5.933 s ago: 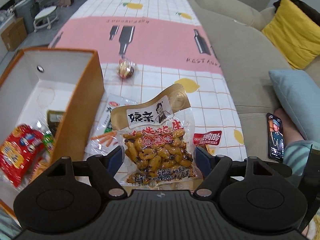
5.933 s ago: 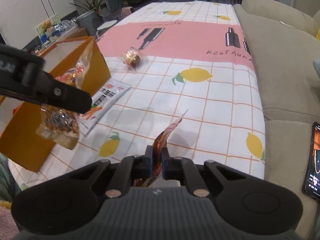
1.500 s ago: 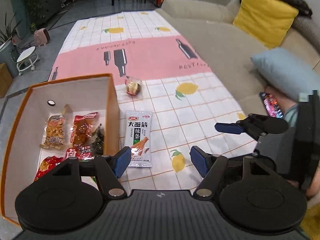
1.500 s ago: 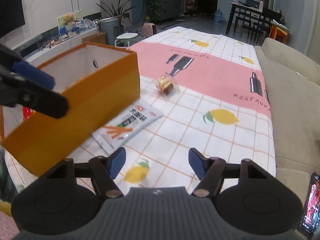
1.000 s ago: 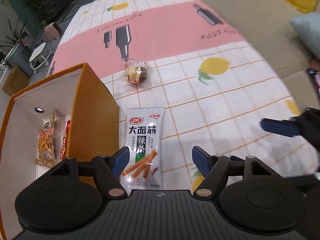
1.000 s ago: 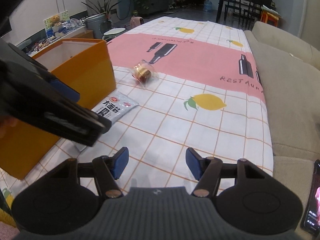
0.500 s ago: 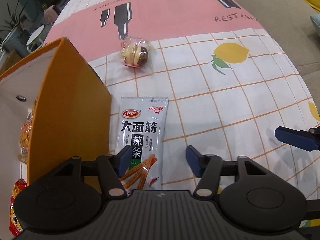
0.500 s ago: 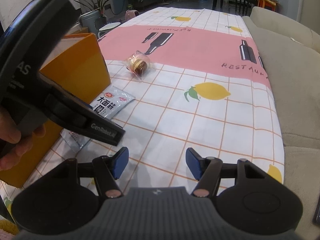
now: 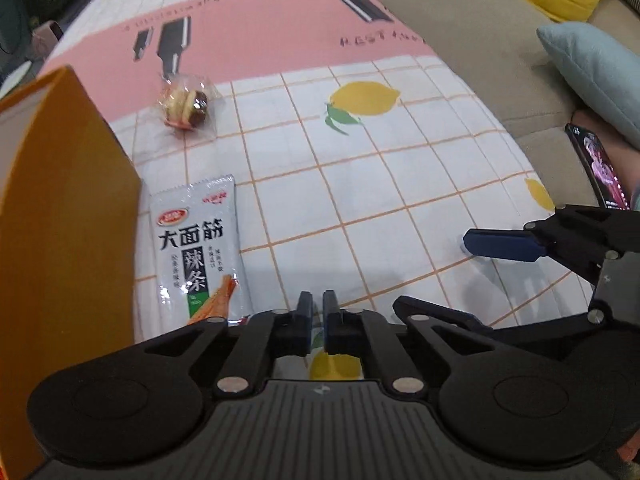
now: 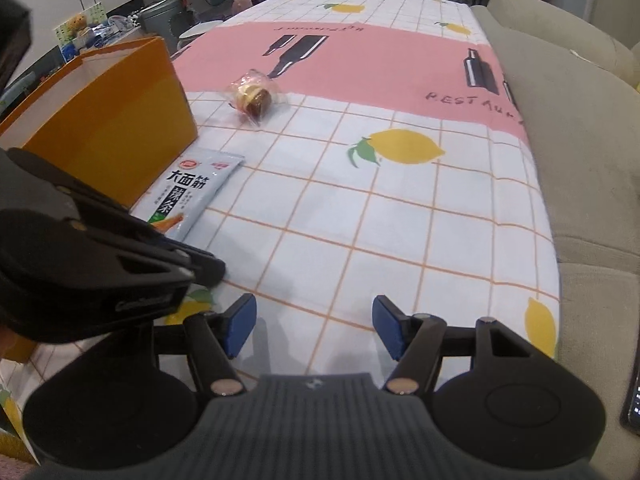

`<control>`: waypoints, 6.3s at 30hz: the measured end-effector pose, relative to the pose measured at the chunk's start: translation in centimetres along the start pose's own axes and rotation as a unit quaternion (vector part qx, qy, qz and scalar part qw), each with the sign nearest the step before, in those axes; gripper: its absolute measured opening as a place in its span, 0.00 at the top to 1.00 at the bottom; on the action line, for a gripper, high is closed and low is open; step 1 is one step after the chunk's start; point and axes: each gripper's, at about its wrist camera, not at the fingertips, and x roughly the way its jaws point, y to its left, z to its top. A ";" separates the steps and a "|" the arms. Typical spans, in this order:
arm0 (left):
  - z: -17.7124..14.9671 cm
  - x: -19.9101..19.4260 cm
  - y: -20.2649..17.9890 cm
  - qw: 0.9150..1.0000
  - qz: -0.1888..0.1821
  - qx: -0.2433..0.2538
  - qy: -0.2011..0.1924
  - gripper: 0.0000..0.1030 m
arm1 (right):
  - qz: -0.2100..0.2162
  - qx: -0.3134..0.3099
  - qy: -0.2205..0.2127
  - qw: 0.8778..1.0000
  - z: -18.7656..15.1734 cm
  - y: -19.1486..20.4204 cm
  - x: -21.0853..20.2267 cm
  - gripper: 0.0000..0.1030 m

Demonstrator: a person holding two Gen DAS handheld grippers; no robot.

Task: Organize snacks
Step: 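Lower the right gripper onto the white spicy-strip packet while the left reaches toward the wrapped pastry, then grasp the wrapped pastry with the left gripper while the right grasps the spicy-strip packet, then carry the pastry and spicy-strip packet into the orange box while both grippers open to release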

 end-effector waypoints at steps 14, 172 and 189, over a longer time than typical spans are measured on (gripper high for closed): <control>0.2 -10.3 5.2 0.991 0.040 -0.102 -0.080 0.50 | 0.084 0.091 -0.067 0.990 2.2 2.4 -0.8 0.39; -1.4 -9.1 20.5 0.996 0.074 0.040 0.026 0.58 | 0.084 -0.125 -0.065 0.986 15.1 21.8 1.1 0.56; -0.7 -7.0 20.5 0.994 0.085 0.042 0.055 0.52 | 0.057 -0.149 -0.016 0.987 15.1 21.7 4.7 0.53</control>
